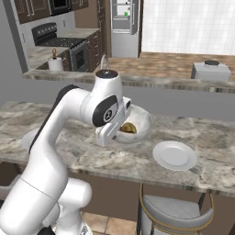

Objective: Pick the chicken drumstick and squash from their plates and place them in the bowl. Then put the bowl in the fridge.

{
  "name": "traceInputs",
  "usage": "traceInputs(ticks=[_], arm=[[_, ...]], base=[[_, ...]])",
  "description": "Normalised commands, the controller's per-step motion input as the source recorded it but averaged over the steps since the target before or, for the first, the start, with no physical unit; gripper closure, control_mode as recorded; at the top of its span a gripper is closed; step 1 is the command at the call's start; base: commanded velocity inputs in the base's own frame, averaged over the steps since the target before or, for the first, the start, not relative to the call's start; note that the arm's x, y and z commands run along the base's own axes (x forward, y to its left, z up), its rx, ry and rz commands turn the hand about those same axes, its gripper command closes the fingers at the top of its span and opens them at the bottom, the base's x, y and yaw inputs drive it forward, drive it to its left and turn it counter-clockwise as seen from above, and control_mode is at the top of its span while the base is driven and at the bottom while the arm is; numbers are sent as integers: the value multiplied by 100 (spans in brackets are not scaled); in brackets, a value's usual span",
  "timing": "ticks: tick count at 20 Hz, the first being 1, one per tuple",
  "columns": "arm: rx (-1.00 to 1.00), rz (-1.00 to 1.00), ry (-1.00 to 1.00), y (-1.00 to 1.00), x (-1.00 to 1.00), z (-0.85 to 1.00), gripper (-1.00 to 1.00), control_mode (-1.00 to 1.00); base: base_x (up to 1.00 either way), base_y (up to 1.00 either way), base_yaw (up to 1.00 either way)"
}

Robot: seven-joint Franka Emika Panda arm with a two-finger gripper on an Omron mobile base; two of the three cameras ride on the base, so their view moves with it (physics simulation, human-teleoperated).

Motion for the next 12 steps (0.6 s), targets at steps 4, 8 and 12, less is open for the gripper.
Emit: traceInputs(ticks=[4,8,12], arm=[[9,0,0,37,-2,0,100,-100],[-3,1,0,13,0,0,100,-100],[0,0,0,0,0,0,100,-100]], base=[[0,0,0],[0,0,0],[0,0,0]])
